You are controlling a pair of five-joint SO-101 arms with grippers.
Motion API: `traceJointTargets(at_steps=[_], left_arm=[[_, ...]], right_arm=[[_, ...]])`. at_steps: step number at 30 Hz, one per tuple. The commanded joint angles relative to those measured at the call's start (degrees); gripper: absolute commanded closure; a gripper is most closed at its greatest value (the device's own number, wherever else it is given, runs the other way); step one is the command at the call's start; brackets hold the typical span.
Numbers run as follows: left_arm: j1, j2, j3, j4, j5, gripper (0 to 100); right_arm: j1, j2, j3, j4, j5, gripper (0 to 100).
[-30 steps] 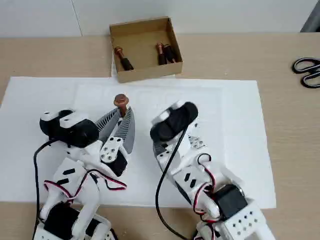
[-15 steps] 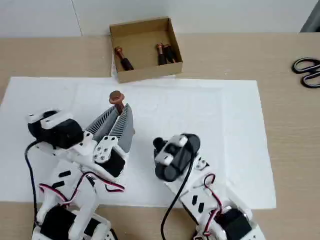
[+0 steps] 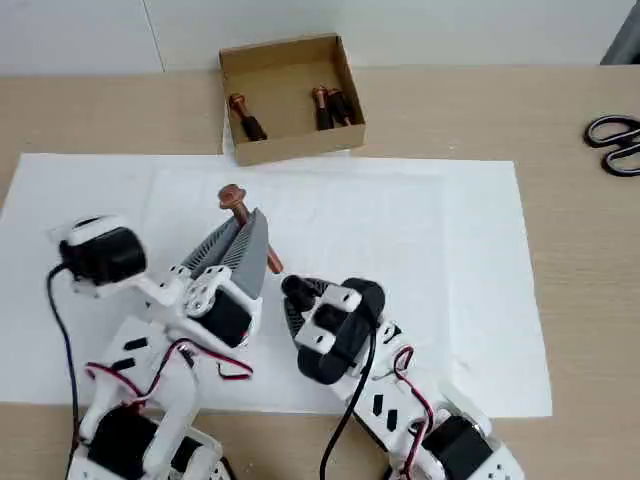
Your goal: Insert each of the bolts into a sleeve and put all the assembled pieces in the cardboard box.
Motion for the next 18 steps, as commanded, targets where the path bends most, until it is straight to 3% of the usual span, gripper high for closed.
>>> traceJointTargets(at_steps=[1, 11, 18], left_arm=[[0.3, -0.4, 1.4, -4.3, 0.4, 99], [0.4, -0.4, 2.2, -5.9, 0.2, 99], [5.4, -0.4, 4.0, -7.1, -3.3, 99]], right_arm=[[-1.4, -0.8, -0.4, -1.6, 0.4, 99.5], [1.6, -0.8, -1.2, -1.6, 0.4, 99.5], [2.6, -0.7, 0.7, -1.2, -2.5, 99.5]])
